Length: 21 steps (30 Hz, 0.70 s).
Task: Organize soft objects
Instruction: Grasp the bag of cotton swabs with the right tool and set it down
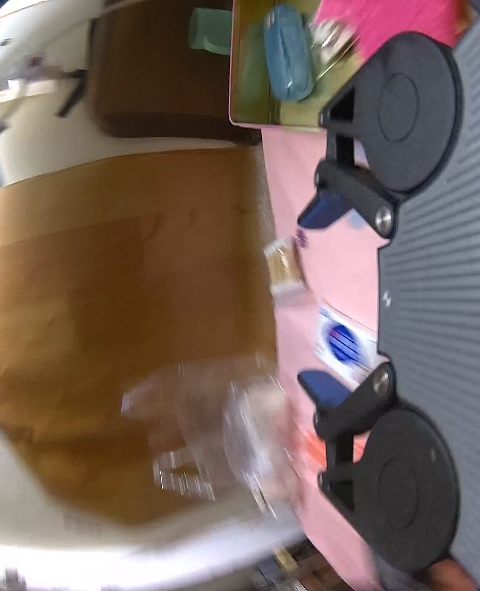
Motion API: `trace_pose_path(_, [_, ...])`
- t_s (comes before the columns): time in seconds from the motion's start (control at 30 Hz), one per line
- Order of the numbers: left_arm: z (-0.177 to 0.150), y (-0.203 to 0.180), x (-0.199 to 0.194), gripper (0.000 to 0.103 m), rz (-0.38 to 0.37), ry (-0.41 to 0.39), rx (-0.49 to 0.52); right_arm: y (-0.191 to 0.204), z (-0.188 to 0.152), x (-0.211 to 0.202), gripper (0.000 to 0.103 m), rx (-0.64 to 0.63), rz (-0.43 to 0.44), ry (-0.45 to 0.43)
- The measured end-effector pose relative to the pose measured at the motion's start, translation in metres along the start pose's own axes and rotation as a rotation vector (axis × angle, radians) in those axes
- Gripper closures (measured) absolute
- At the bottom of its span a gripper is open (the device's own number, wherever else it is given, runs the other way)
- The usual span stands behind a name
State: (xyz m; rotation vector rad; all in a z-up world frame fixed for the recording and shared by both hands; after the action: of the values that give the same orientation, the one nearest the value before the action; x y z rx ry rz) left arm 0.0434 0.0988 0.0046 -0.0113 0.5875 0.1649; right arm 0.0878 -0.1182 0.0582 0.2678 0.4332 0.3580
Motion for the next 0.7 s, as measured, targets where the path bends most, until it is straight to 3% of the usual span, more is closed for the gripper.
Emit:
trace_pose_path(0.1, [0.0,0.002,-0.001,0.026,-0.037,-0.017,-0.021,0.01,0.022,0.078,0.009,0.009,-0.091,0.063])
trace_pose_path(0.2, [0.0,0.009,0.005,0.026,-0.073,-0.002,-0.056,0.01,0.029,0.156,0.009,0.001,-0.174,0.21])
trace_pose_path(0.27, [-0.001,0.009,0.005,0.026,-0.085,0.01,-0.07,0.008,0.029,0.191,0.009,-0.024,-0.229,0.256])
trace_pose_path(0.47, [0.0,0.005,0.009,0.026,-0.098,0.035,-0.054,-0.004,0.018,0.238,0.012,-0.06,-0.282,0.345])
trace_pose_path(0.5, [0.0,0.005,0.009,0.025,-0.101,0.038,-0.055,-0.008,0.015,0.242,0.035,-0.042,-0.273,0.36])
trace_pose_path(0.53, [0.0,0.005,0.01,0.025,-0.103,0.04,-0.058,-0.009,0.014,0.244,0.069,-0.031,-0.262,0.355])
trace_pose_path(0.7, [0.0,0.01,0.011,0.024,-0.117,0.043,-0.073,0.0,0.015,0.228,0.072,-0.01,-0.256,0.303])
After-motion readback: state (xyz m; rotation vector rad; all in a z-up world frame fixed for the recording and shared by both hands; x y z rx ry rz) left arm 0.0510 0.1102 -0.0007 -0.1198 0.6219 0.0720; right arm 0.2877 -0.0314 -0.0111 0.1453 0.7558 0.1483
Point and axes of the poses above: each gripper's, at about its wrist camera, not at the fingertips, and x roughly the way its jaws point, y to its left, z to its top, the point moved 1 cm from there along x, roughly the way its jaws point, and after that the axes turned 7 degrees about x, right-handed, at the moved point
